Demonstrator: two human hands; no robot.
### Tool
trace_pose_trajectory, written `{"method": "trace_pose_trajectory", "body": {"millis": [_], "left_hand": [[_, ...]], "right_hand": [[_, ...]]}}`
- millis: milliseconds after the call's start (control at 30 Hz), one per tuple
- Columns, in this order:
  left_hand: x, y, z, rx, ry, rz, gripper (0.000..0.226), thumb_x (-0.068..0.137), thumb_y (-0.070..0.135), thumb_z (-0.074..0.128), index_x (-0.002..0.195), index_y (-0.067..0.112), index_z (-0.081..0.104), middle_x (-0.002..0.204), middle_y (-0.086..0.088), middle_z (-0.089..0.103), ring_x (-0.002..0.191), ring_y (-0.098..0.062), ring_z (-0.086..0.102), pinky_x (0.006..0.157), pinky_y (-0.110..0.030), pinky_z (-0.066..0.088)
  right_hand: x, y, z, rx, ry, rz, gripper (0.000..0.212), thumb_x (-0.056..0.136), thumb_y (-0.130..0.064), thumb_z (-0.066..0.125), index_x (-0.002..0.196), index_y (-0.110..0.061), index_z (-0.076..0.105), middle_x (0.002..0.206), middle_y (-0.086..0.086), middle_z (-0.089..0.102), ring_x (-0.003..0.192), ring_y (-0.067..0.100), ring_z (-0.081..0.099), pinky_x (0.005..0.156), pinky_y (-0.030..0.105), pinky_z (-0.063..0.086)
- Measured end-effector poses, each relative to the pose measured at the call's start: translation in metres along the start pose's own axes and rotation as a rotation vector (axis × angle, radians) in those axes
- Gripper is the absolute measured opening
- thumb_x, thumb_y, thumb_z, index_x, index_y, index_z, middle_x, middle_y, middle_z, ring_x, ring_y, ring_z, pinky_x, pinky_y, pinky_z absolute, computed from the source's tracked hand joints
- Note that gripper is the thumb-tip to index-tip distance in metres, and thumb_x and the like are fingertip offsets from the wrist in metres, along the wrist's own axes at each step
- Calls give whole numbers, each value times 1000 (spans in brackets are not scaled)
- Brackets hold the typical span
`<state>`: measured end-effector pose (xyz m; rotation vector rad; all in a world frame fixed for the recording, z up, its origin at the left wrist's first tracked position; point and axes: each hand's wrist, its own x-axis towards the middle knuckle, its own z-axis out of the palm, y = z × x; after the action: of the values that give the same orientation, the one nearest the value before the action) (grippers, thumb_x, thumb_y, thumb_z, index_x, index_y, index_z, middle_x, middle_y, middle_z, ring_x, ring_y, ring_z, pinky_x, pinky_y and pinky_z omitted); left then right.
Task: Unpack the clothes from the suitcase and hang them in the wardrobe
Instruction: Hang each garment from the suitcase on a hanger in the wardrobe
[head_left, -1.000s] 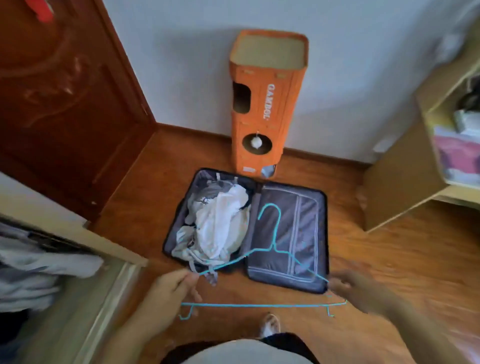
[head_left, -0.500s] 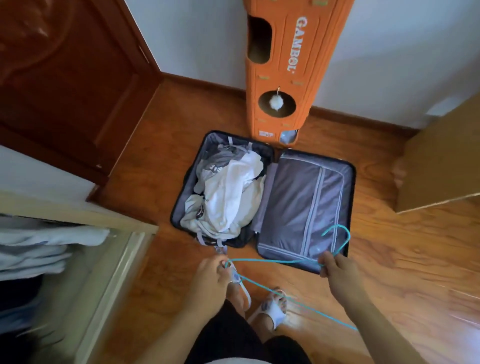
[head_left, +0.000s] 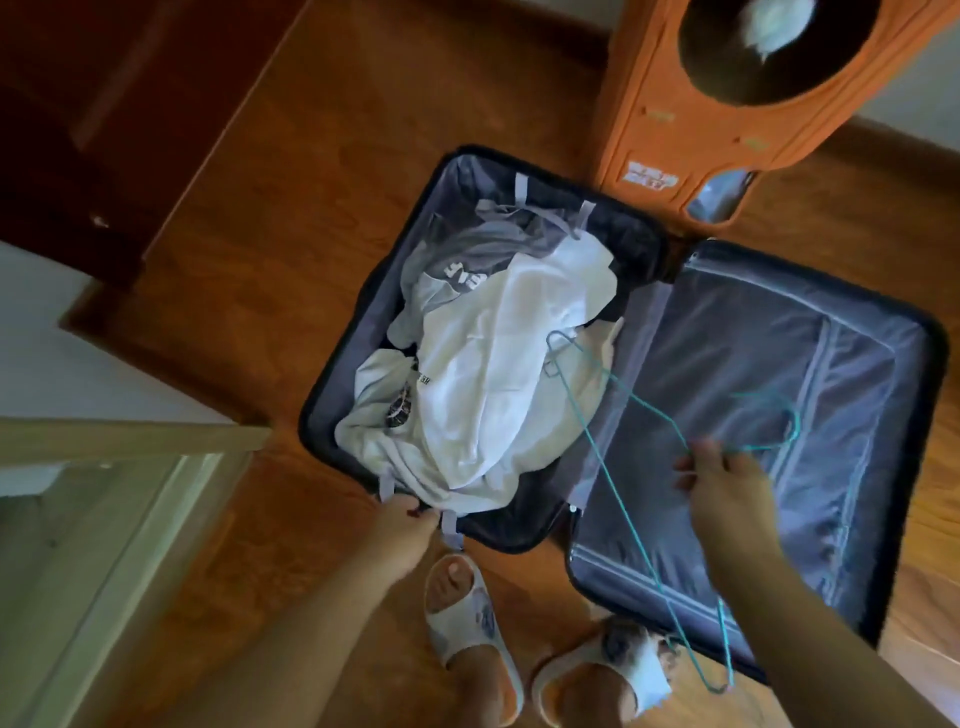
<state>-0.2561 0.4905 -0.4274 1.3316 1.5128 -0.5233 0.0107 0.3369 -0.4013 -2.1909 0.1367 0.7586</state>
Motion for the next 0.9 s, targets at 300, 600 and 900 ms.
{"method": "trace_pose_trajectory", "body": {"millis": [300, 600, 900], "left_hand": [[182, 47, 30, -399, 242, 26, 67, 100, 27, 62, 158, 25, 27, 153, 0, 43, 136, -28, 47, 107, -38, 40], [61, 82, 35, -187, 221, 291, 31, 97, 11, 61, 70, -1, 53, 71, -3, 49, 60, -12, 46, 59, -29, 32], [-136, 180, -53, -1139, -235, 85, 10, 101, 3, 56, 102, 1, 66, 106, -17, 76, 98, -29, 75, 93, -49, 57]], "right_hand": [[92, 38, 62, 91, 23, -43, 20, 104, -21, 46, 96, -18, 65, 71, 0, 64, 46, 3, 56, 62, 28, 48], [39, -25, 31, -50, -105, -122, 23, 105, -23, 48, 116, -35, 65, 72, -1, 55, 50, 1, 47, 51, 21, 43], [-99, -131, -50, -284, -341, -132, 41, 82, -19, 80, 118, -24, 63, 77, 2, 46, 59, 7, 46, 48, 13, 36]]}}
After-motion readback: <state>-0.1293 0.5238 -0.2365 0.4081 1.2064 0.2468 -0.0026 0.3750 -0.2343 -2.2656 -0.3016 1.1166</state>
